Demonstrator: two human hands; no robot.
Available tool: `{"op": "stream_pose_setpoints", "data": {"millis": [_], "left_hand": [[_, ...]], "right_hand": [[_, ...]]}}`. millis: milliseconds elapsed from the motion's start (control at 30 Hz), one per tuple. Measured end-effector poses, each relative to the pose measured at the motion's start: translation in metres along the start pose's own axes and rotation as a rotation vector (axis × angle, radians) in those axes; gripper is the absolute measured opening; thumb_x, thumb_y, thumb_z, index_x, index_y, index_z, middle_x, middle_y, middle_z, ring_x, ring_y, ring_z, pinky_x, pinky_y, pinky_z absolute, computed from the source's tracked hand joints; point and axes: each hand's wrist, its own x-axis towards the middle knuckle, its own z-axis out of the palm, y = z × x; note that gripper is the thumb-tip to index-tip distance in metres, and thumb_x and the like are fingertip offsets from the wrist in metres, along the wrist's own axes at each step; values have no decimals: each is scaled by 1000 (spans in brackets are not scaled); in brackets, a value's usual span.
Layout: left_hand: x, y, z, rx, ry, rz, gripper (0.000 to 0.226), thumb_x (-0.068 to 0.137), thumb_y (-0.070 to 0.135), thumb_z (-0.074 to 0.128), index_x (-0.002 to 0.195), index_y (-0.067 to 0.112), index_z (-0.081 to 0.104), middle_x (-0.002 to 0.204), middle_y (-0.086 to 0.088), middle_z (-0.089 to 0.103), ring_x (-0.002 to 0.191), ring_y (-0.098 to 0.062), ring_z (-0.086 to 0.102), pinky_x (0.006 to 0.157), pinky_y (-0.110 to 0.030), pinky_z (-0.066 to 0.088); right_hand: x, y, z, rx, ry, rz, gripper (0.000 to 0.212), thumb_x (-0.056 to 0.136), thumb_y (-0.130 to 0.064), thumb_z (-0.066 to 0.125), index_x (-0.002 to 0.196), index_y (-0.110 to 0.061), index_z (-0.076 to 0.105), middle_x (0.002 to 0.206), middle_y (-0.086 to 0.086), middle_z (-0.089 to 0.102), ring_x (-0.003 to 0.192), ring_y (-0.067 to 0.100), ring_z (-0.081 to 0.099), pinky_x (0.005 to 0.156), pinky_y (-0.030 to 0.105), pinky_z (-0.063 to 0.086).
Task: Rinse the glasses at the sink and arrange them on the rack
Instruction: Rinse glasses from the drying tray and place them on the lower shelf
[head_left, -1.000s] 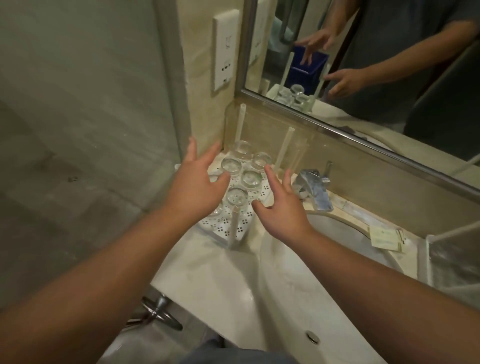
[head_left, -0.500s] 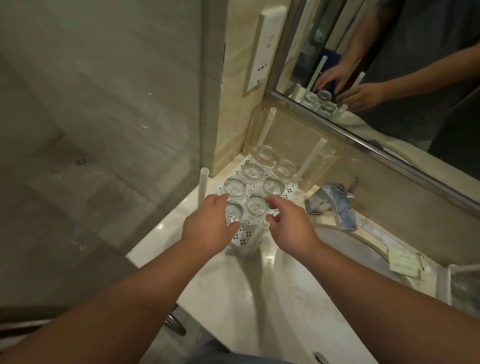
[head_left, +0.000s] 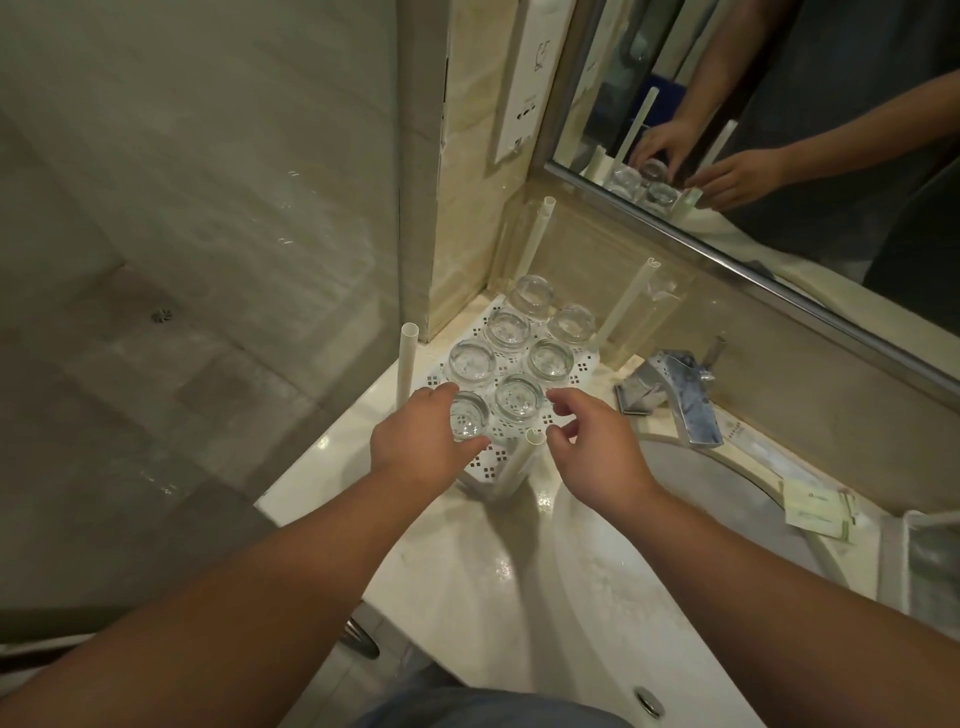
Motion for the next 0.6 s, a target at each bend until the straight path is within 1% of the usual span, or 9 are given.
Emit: {"op": "stream_pose_setpoints", "data": {"millis": [100,200,267,333,367,467,533,567,600], "left_hand": [[-5,2,-7,-57,19,-17,63,73,63,70,129,39,52,119,12,59,107,-17,62,70,-29,40],[-10,7,-17,-113,52,-20,59,70,61,71,124,41,55,112,13,59,105,-15,61,69,-28,38],[-12,10,-25,-147,78,-2,58,70,60,72,122,41,56,111,12,58,104,-15,61,70,-28,40],[-12,15,-34,-167,79,37,64,69,60,73,127,38,56,115,10,59,107,-16,60,75,-29,45],[-12,18,-39,-170,77,58,66,69,61,74,128,37,56,117,9,60,108,-16,60,77,-29,47],[-12,27,-54,-198,98,98,65,67,60,76,125,36,60,115,8,62,106,-16,61,82,-29,48],[-13,34,-65,-210,118,121,61,66,59,77,121,37,62,111,9,62,103,-14,61,80,-29,49],[-13,37,-70,-202,126,140,61,66,59,77,121,36,62,111,9,63,103,-14,61,79,-28,48],[-14,41,-75,-190,137,161,61,67,60,76,121,36,62,112,9,62,102,-13,61,77,-27,46]], "right_hand": [[-6,0,-2,31,4,28,39,91,-13,59,129,-21,60,111,-5,62,82,10,60,80,25,46],[-10,2,-4,62,28,60,35,90,-12,59,124,-22,64,108,-8,63,79,1,58,77,21,43],[-13,3,-5,81,42,95,31,91,-13,58,119,-22,66,104,-12,64,79,-4,57,72,15,41],[-15,3,-6,116,52,138,27,91,-14,58,115,-22,68,100,-14,65,78,-6,58,67,7,39],[-17,2,-7,139,57,155,26,92,-14,58,113,-22,69,98,-15,66,78,-6,58,67,6,38],[-20,-1,-9,225,84,182,22,92,-13,59,109,-22,70,93,-18,67,80,-5,60,67,4,39],[-22,-3,-11,287,106,194,19,92,-14,60,105,-23,70,91,-18,67,81,-7,60,65,2,40],[-23,-5,-13,328,114,203,18,91,-15,60,103,-23,70,90,-17,68,81,-7,60,67,2,41],[-23,-7,-14,378,121,214,16,92,-16,61,102,-23,71,88,-14,69,81,-5,62,70,6,44]]}}
